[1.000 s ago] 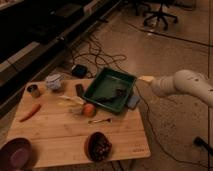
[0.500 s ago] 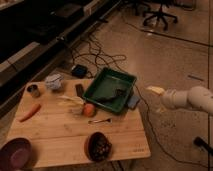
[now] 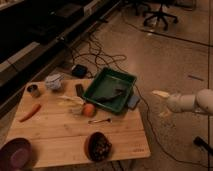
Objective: Place sponge in purple bowl
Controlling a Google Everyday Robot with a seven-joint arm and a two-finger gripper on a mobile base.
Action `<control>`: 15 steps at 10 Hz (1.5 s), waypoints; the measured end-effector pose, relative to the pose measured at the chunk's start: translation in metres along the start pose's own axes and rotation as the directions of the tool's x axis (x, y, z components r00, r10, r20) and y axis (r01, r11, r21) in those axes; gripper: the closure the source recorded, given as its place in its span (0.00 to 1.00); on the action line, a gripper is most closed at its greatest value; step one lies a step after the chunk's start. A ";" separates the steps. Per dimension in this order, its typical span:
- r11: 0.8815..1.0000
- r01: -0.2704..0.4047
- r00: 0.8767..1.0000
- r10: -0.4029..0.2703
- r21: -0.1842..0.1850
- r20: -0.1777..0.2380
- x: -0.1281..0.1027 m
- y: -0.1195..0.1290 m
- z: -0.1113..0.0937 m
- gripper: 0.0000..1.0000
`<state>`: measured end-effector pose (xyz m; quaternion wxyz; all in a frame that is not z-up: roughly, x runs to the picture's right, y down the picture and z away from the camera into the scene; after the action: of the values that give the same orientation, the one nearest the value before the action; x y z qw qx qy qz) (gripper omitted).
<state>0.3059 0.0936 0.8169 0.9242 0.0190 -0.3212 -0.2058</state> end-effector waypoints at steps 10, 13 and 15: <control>0.998 0.050 0.999 -0.049 -0.048 0.014 0.047 0.053 0.042 0.20; 0.996 0.077 0.997 -0.076 -0.035 0.032 0.055 0.040 0.052 0.20; 0.995 0.094 0.995 -0.093 -0.021 0.044 0.056 0.032 0.058 0.20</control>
<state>0.3228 0.1068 0.9008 0.9066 0.0190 -0.3376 -0.2526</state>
